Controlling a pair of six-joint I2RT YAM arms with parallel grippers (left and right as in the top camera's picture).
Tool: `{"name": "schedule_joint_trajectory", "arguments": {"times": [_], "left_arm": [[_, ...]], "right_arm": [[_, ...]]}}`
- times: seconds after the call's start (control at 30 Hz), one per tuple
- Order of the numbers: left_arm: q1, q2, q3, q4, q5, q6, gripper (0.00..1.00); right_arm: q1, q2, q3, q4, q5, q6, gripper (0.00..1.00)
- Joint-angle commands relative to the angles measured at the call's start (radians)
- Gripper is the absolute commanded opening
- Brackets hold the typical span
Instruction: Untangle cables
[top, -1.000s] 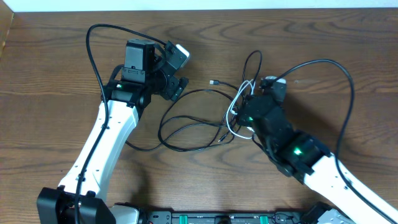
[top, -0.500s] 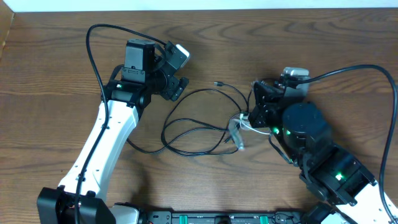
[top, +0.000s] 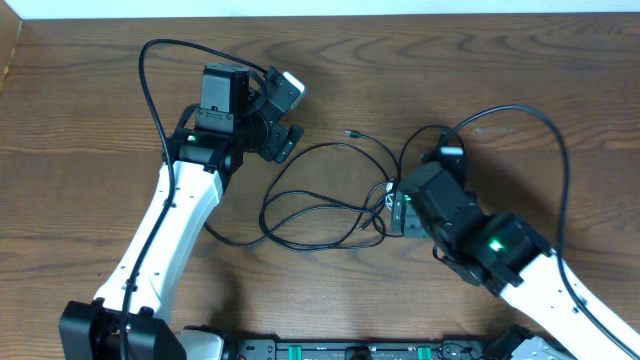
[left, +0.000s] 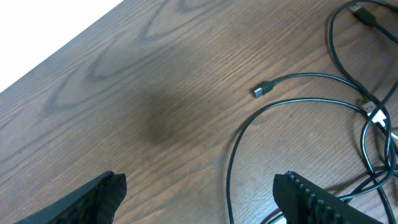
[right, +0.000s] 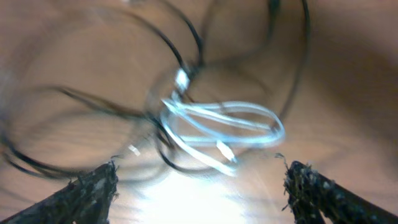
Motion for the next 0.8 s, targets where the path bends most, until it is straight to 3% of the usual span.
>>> {"name": "schedule_joint_trajectory", "arguments": {"times": [0.0, 0.13, 0.33, 0.53, 0.77], "left_arm": [[0.004, 0.006, 0.001, -0.002, -0.003, -0.002, 0.81], [0.004, 0.006, 0.001, -0.002, -0.003, -0.002, 0.81], [0.004, 0.006, 0.001, -0.002, -0.003, -0.003, 0.81], [0.004, 0.006, 0.001, -0.002, -0.003, -0.002, 0.81], [0.004, 0.006, 0.001, -0.002, -0.003, -0.002, 0.81]], "right_arm": [[0.0, 0.027, 0.008, -0.073, -0.012, -0.094, 0.9], [0.0, 0.05, 0.006, -0.131, -0.015, -0.308, 0.99], [0.0, 0.081, 0.003, -0.097, -0.014, -0.481, 0.99], [0.0, 0.137, -0.016, -0.077, -0.014, -0.767, 0.94], [-0.002, 0.228, -0.054, 0.049, -0.014, -0.805, 0.88]]}}
